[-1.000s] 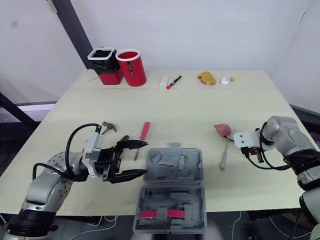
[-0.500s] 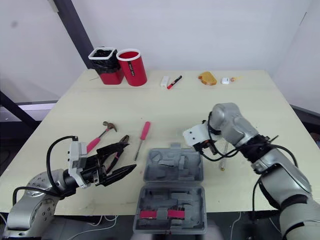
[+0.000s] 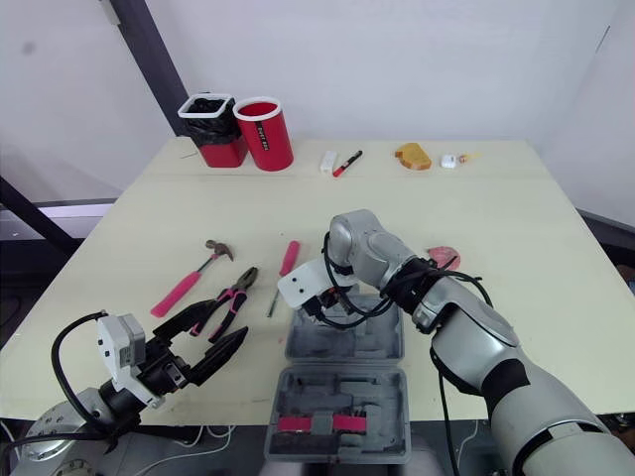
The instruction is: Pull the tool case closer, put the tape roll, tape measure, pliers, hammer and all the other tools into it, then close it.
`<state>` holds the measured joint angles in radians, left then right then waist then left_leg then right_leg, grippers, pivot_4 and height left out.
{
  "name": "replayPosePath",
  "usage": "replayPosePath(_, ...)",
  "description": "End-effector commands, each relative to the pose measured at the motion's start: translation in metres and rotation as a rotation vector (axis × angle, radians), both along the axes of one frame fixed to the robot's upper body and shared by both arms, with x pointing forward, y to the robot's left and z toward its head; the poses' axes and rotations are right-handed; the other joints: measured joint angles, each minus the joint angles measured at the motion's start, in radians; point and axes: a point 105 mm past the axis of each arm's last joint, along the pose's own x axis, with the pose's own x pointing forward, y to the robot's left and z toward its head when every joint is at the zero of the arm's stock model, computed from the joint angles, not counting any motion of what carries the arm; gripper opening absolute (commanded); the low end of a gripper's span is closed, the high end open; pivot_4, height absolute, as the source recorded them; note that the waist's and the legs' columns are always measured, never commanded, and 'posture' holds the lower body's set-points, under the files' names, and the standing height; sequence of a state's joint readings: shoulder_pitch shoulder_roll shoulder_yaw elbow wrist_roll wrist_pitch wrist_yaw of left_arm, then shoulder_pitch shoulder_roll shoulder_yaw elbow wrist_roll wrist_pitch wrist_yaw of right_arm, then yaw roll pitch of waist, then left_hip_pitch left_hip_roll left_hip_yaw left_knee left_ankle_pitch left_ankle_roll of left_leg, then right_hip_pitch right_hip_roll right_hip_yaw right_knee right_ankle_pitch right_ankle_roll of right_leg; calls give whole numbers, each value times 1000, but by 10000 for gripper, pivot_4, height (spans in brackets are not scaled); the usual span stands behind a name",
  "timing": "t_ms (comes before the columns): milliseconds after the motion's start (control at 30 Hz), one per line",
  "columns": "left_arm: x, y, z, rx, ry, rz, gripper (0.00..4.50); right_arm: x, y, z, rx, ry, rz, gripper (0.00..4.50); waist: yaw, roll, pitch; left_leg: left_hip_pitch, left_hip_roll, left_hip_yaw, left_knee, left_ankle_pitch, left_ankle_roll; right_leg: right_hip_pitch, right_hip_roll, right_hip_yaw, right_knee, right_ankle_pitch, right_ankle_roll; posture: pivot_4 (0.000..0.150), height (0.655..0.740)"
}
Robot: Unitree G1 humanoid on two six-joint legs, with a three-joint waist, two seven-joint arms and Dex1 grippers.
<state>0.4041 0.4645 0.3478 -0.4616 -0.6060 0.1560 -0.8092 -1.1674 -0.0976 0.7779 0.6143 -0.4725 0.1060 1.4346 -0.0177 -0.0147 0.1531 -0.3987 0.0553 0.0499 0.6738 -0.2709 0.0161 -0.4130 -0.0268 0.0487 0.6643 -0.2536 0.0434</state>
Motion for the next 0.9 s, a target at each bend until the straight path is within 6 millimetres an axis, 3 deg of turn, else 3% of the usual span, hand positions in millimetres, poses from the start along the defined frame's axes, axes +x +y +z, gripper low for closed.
replayPosePath(33, -2, -1, 12, 9, -57, 5, 45000, -4, 19, 13, 25, -55, 65, 218, -2, 0, 0, 0, 0, 0, 0, 0, 0, 0, 0, 0, 0, 0, 0, 1500, 7400)
replayPosePath(200, -2, 6, 6, 31, -34, 35, 45000, -8, 30, 4, 51, -56, 81, 218, -3, 0, 0, 0, 0, -1, -1, 0, 0, 0, 0, -1, 0, 0, 0, 1500, 7400)
replayPosePath(900, 1, 9, 1, 60, -9, 7, 45000, -5, 26, -17, 62, -50, 59, 218, -23, 0, 0, 0, 0, -1, -3, 0, -1, 0, 0, -2, 0, 0, 0, 1500, 7400)
